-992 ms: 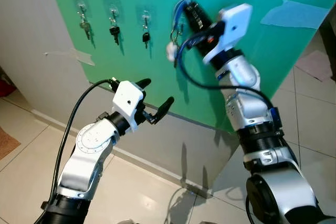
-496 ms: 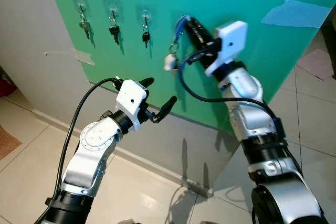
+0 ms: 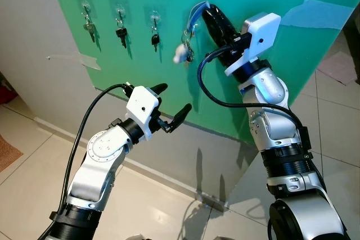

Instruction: Hang keys on a hook

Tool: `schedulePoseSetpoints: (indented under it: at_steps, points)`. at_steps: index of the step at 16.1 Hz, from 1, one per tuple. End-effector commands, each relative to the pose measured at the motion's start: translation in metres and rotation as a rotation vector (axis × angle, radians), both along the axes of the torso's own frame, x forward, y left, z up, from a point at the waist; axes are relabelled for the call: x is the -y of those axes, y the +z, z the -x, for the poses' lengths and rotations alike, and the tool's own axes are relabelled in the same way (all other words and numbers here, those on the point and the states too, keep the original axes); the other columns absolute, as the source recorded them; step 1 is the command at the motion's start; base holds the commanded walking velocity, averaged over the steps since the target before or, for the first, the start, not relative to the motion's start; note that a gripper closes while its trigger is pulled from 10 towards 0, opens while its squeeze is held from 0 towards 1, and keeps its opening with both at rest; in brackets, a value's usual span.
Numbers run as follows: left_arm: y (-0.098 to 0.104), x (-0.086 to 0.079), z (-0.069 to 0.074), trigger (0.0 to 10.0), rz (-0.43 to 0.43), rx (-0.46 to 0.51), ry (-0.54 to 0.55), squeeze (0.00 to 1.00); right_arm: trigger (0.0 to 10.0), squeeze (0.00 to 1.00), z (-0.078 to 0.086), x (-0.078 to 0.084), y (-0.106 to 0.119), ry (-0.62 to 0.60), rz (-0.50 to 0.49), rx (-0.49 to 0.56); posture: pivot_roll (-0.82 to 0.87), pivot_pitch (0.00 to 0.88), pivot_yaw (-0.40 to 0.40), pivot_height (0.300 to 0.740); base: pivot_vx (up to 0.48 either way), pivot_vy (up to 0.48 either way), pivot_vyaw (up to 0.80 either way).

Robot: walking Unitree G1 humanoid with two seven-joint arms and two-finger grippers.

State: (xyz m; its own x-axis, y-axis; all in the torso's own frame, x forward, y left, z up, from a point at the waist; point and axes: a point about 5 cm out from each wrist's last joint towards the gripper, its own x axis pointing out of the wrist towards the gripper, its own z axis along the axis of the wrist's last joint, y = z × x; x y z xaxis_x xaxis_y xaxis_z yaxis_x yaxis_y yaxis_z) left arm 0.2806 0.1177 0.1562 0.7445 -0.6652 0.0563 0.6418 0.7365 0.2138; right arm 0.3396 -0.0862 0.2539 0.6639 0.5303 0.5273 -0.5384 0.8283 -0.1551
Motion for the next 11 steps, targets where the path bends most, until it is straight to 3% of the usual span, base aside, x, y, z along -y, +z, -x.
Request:
schedulePoseSetpoints:
  at_steps: [1,11]
  points:
    - [-0.0002,0.0028,0.0021,10.0,-0.009,0.006,-0.011,0.0,10.0,0.0,0.0026,-0.0043,0.0146,0.032,-0.013,0.045,-0.09,0.0,0.014,0.74,0.0,0.0,0.0]
    - [-0.0014,0.0025,0.0038,10.0,-0.018,-0.001,-0.027,0.0,10.0,0.0,0.0046,0.0004,0.0127,0.014,-0.036,0.025,-0.09,0.0,0.023,0.74,0.0,0.0,0.0]
